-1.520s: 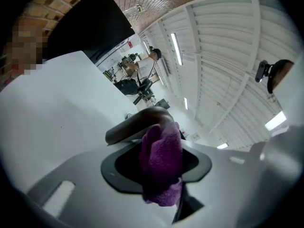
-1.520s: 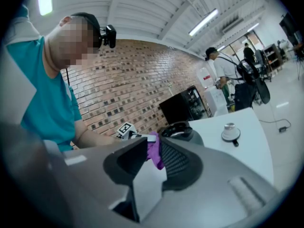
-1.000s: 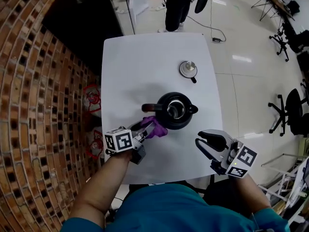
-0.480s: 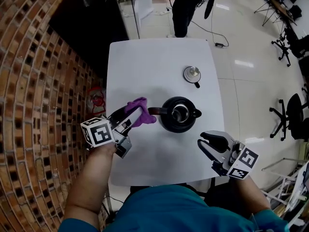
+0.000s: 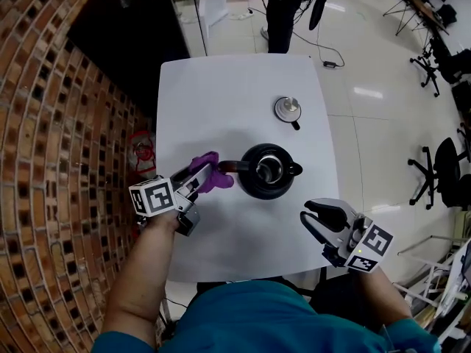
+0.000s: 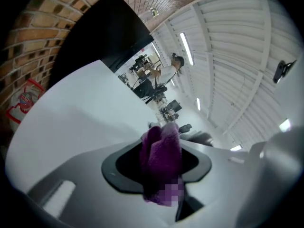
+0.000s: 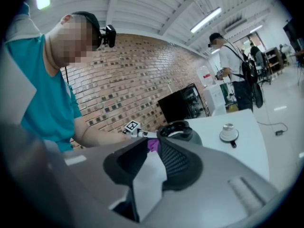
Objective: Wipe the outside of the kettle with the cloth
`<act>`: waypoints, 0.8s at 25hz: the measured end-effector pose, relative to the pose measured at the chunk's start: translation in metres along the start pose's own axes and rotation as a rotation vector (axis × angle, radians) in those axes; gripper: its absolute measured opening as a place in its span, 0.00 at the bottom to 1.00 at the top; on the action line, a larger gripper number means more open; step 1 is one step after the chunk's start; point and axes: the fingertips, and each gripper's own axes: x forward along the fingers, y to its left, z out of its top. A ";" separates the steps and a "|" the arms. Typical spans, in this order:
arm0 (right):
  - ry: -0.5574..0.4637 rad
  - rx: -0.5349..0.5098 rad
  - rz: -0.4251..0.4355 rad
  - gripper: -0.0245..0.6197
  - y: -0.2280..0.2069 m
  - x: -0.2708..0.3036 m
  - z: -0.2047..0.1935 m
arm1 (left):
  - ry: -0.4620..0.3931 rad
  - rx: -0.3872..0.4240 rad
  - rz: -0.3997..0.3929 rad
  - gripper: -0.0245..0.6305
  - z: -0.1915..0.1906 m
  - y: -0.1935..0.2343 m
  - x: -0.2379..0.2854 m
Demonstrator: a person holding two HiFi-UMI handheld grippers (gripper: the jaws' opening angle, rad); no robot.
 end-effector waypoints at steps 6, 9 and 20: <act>-0.024 -0.016 -0.005 0.16 -0.003 -0.005 0.003 | 0.094 0.464 -0.073 0.32 0.040 -0.120 -0.011; -0.038 -0.024 -0.002 0.16 -0.001 -0.006 0.003 | 0.250 0.637 -0.020 0.32 0.019 -0.124 0.013; -0.113 -0.019 -0.050 0.16 -0.016 -0.044 0.011 | 0.516 0.907 0.097 0.32 0.019 -0.129 0.030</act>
